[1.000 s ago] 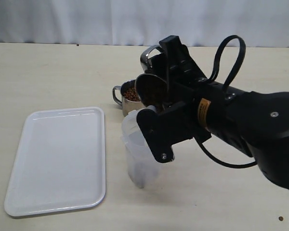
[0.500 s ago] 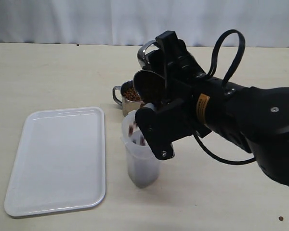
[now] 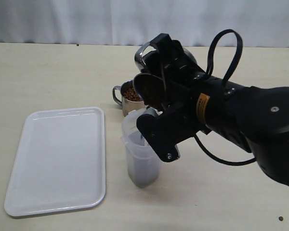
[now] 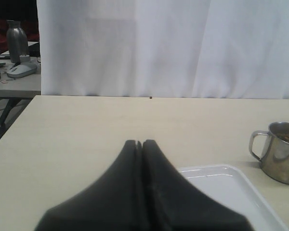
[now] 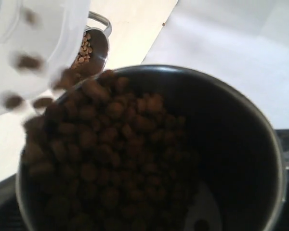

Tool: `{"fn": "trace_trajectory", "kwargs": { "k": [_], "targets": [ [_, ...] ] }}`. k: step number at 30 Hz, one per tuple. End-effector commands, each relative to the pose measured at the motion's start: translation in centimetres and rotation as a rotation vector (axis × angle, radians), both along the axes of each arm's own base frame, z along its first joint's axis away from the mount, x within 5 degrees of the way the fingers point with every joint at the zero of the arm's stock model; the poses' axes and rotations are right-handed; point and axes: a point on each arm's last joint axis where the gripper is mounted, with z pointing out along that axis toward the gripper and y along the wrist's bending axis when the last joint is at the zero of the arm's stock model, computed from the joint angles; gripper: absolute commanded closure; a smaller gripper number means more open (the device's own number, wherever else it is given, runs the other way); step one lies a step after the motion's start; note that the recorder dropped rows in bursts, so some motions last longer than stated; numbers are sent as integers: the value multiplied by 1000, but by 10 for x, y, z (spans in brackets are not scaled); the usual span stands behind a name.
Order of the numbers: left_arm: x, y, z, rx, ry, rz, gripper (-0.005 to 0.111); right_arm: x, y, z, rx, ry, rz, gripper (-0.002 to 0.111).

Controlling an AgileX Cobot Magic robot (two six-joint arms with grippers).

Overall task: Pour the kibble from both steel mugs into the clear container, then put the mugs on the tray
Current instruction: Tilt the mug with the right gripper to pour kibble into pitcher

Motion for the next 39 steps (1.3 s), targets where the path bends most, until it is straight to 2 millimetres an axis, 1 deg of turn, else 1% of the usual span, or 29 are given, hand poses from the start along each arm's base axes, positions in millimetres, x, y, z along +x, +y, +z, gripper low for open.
{"fn": "trace_trajectory", "kwargs": {
  "k": [1,15,22,26,39],
  "targets": [
    [0,0,0,1,-9,-7,107,0,2,5,-7,-25,14,103],
    [0,0,0,1,-9,-7,107,-1,4,4,-3,-13,33,103],
    [0,0,0,1,-9,-7,107,-1,4,4,-20,-20,40,103],
    [0,0,0,1,-9,-7,107,-1,4,4,-60,-37,62,103],
    [0,0,0,1,-9,-7,107,-2,5,3,-56,-27,78,103]
  ]
}}
